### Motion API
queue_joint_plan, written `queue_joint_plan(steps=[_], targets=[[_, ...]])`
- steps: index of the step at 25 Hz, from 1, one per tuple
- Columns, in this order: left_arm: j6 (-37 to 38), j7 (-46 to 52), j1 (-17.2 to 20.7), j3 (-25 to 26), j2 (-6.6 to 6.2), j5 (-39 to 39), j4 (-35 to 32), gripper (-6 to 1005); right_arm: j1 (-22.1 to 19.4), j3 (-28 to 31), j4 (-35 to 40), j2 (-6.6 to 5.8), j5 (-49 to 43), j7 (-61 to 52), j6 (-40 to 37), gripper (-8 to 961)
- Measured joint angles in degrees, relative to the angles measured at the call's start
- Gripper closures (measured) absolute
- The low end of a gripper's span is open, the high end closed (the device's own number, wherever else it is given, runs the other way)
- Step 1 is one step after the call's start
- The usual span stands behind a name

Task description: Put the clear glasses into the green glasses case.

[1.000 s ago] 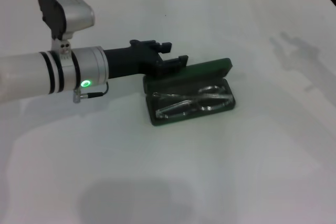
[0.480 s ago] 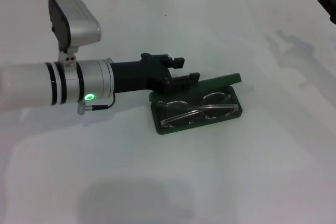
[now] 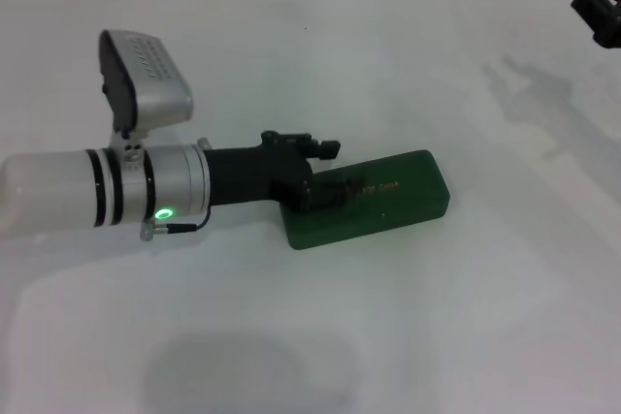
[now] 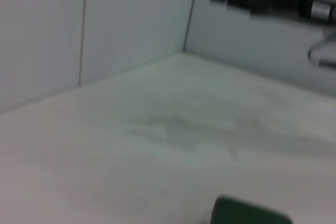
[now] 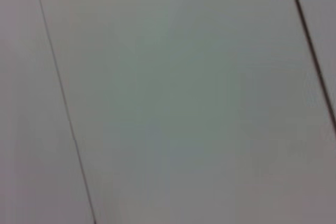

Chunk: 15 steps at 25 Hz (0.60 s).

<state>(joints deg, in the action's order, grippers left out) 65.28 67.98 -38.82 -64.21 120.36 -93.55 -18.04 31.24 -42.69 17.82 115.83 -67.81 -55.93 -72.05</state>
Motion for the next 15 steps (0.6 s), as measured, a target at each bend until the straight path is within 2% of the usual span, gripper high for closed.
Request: queue_joint_plan(steps=[4,8,11,14,15], targets=[[7.71,-6.15,2.64,0.18,-0.45,9.01,-0.24,408,0.38,-4.07,0.36,-0.03,0.00,0.02,-0.43,659],[18.29,-10.48,7.43,0.31,-0.92,18.35,-2.35,408,1.28,-13.16,2.07,-0.46,-0.03,-0.06,-1.18,658],[21.44,-10.00,11.44,0.23,-1.16,19.21,-7.17,408,1.47,-22.78,5.61,-0.55,-0.04,-0.81,-1.06,657],[22.69,-10.22,14.30,0.19,-2.06,18.62,-9.32,332,1.68,-29.43,8.78,-0.71,-1.84,-1.83,-2.70,656],[23.49,-10.63,14.83,0.16,-2.35,18.59,-9.49,306,1.71,-31.45,10.31,-0.88,-3.85,-1.95,-4.47,628]])
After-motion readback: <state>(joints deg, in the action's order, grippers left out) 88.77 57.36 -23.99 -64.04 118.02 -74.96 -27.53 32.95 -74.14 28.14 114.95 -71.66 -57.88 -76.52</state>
